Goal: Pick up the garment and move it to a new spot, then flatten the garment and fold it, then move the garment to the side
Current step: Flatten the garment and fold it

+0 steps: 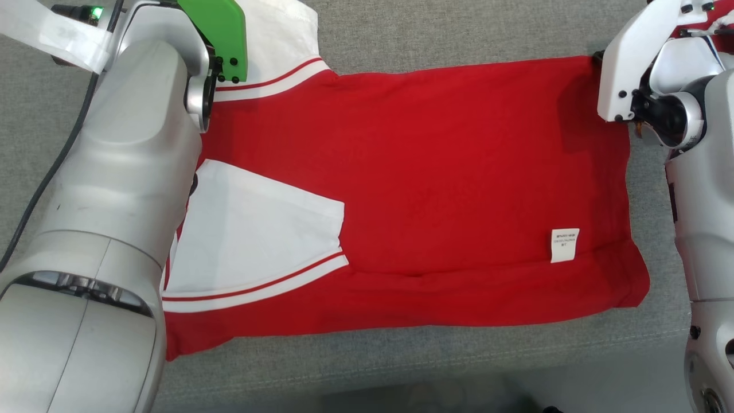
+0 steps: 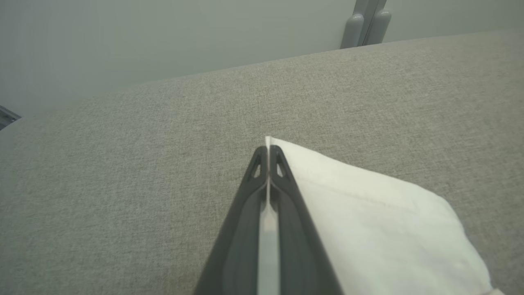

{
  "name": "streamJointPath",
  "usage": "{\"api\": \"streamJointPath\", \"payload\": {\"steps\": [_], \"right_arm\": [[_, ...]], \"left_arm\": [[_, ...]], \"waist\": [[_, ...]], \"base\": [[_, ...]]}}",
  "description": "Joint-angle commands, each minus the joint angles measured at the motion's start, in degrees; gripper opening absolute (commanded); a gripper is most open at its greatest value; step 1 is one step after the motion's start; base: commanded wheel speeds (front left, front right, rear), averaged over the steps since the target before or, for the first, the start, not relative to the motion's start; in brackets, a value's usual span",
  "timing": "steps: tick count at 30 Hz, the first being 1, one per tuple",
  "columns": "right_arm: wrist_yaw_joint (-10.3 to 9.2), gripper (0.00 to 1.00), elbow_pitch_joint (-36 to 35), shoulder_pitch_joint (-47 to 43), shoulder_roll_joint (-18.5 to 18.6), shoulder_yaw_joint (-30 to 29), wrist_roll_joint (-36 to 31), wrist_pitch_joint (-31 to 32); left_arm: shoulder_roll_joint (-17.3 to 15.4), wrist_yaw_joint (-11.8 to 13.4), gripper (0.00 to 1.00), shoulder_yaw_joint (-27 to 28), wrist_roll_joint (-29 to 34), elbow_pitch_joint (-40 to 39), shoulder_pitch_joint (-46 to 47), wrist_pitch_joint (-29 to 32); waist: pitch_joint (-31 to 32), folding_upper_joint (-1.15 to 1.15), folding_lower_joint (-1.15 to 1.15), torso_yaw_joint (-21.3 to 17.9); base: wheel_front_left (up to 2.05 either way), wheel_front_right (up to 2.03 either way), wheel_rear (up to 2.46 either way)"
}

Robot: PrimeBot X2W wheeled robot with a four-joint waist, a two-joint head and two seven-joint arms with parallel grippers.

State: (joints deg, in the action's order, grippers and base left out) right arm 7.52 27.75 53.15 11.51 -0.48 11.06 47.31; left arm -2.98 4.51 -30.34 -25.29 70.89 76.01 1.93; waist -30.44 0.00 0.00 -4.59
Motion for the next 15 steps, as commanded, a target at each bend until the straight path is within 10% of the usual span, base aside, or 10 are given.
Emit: {"api": "streamJointPath", "payload": {"steps": [1, 15], "right_arm": [[-0.08, 0.0, -0.57, -1.03, 0.65, -0.05, 0.71, -0.16], [-0.08, 0.0, -11.79, -10.6, 6.11, 0.94, 4.43, 0.48]], "left_arm": [[-0.03, -0.45, 0.0, 0.29, -0.78, -0.47, -1.19, -0.98], [-0.15, -1.92, 0.0, -0.36, -4.91, -10.59, -10.95, -9.44]], "waist": [[0.76, 0.0, 0.0, 0.71], [6.59, 0.0, 0.0, 3.21]], "base": [[0.0, 0.0, 0.0], [0.0, 0.0, 0.0]]}}
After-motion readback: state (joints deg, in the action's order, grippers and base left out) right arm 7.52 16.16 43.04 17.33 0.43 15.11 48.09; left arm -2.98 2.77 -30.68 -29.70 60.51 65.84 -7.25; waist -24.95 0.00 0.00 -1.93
